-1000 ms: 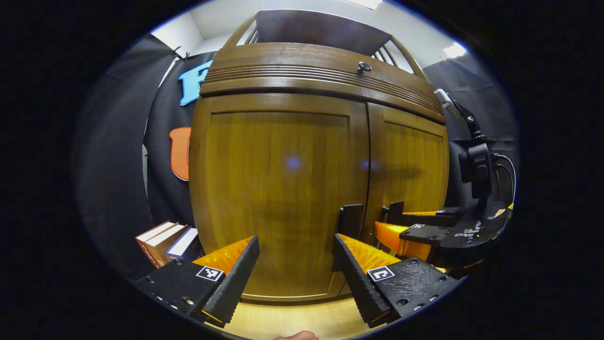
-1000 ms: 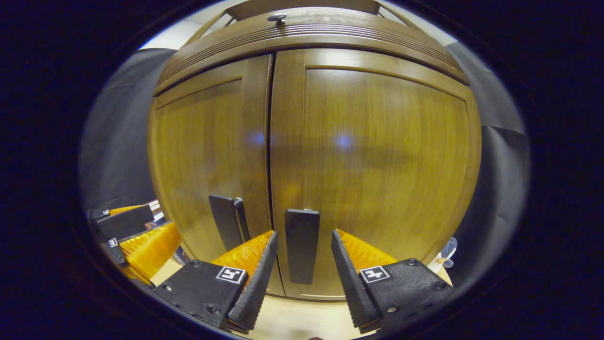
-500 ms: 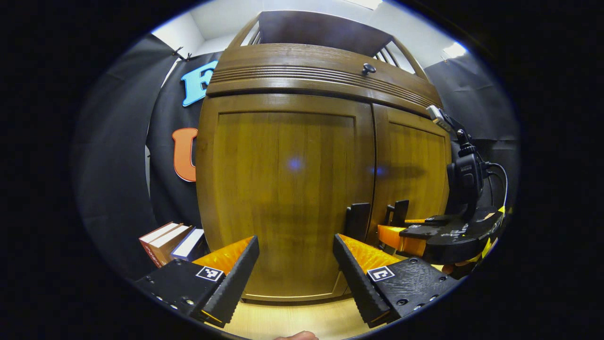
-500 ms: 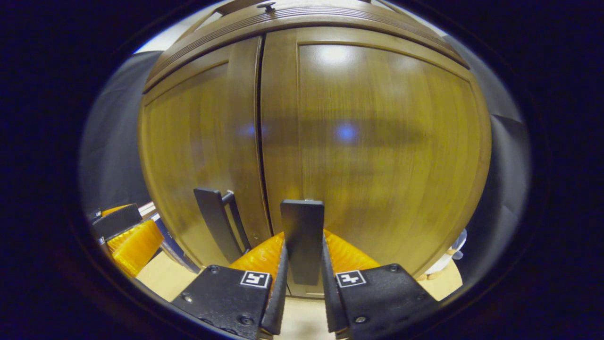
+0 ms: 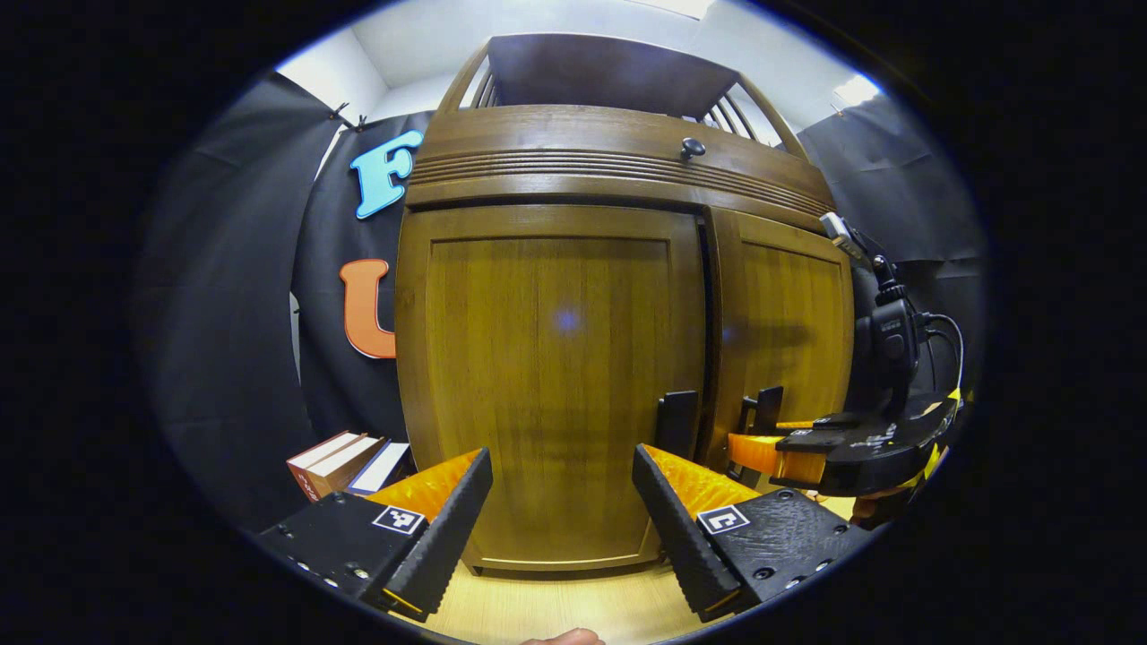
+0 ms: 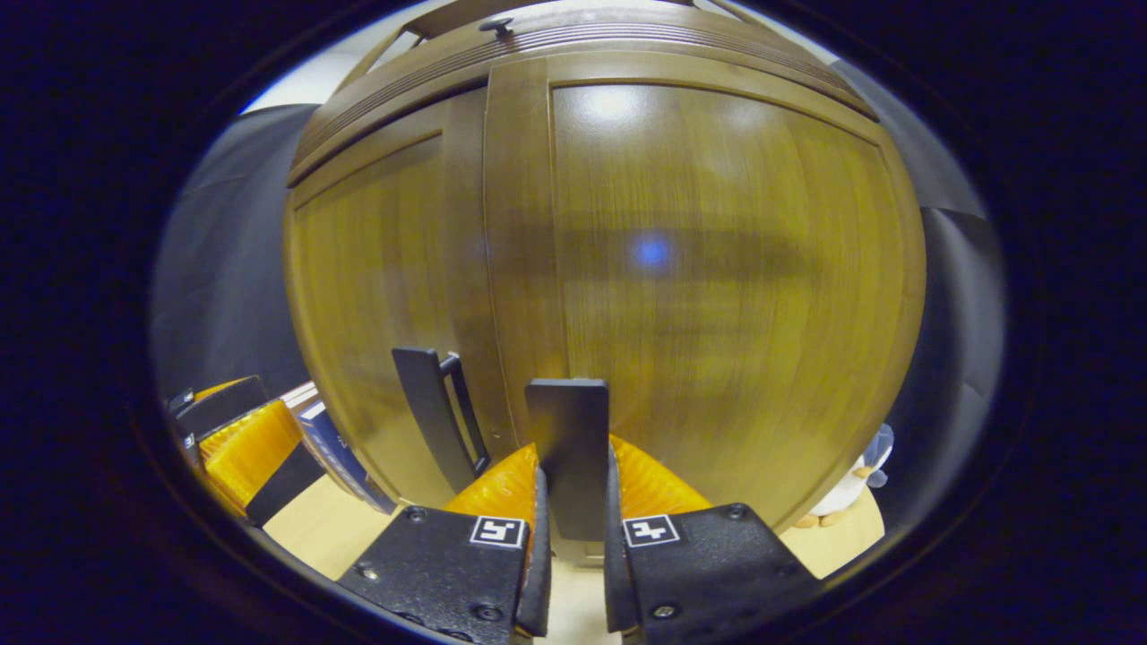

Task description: Open the right door of the double-door shoe cabinet with the right hand, and open the left door with the left hand.

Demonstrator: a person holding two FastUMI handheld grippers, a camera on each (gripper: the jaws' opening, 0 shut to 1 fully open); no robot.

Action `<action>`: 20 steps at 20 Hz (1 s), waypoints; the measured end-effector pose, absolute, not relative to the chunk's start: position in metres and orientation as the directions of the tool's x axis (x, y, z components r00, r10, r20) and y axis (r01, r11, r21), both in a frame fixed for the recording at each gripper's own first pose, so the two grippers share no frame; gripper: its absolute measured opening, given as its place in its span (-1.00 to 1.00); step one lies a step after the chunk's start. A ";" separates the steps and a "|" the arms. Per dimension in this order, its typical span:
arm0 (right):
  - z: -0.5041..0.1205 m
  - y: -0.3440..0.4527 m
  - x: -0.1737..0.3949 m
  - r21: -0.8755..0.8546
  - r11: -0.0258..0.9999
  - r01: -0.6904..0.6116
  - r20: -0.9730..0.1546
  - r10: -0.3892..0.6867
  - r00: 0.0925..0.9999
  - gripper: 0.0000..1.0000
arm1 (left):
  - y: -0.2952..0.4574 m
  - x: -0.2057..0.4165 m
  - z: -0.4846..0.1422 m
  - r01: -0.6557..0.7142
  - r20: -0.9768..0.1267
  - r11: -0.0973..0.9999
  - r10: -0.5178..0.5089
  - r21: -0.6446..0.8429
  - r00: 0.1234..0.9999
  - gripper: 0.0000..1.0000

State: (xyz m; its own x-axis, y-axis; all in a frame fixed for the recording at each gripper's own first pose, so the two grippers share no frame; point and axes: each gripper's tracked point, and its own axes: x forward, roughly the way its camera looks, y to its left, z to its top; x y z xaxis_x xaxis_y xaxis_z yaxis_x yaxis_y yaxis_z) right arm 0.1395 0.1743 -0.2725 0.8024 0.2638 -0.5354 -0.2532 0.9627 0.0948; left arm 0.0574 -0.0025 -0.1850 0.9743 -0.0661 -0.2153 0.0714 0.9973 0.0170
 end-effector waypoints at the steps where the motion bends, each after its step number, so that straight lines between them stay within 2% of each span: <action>1: -0.272 0.173 0.134 0.098 0.960 -0.262 -0.534 0.273 0.800 -0.46 | -0.003 0.055 -0.185 0.070 -0.215 0.997 -0.064 0.019 0.975 0.89; 2: -0.269 0.172 0.130 0.107 0.957 -0.269 -0.533 0.284 0.797 -0.46 | -0.005 0.051 -0.185 0.069 -0.217 0.997 -0.063 0.020 0.974 0.89; 3: -0.269 0.171 0.127 0.117 0.955 -0.274 -0.533 0.293 0.794 -0.46 | -0.005 0.048 -0.185 0.064 -0.223 0.998 -0.058 0.021 0.973 0.67; 4: -0.269 0.170 0.123 0.123 0.952 -0.279 -0.534 0.301 0.790 -0.46 | -0.005 0.046 -0.185 0.057 -0.228 0.998 -0.051 0.020 0.972 0.89; 11: -0.261 0.155 0.091 0.143 0.933 -0.331 -0.527 0.355 0.772 -0.46 | -0.007 0.034 -0.174 0.033 -0.223 0.999 -0.026 0.024 0.974 0.89; 20: -0.243 0.102 0.028 0.196 0.927 -0.320 -0.534 0.374 0.758 -0.46 | -0.020 0.014 -0.174 0.012 -0.259 0.999 -0.001 0.044 0.966 0.90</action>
State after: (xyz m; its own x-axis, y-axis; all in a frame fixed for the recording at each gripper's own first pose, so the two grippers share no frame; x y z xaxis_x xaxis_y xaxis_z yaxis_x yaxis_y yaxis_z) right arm 0.0281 0.1018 -0.2435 0.7583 0.3742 -0.5338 -0.3198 0.9271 0.1956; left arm 0.0135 -0.0195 -0.1740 0.9660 -0.0006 -0.2587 0.0124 0.9990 0.0439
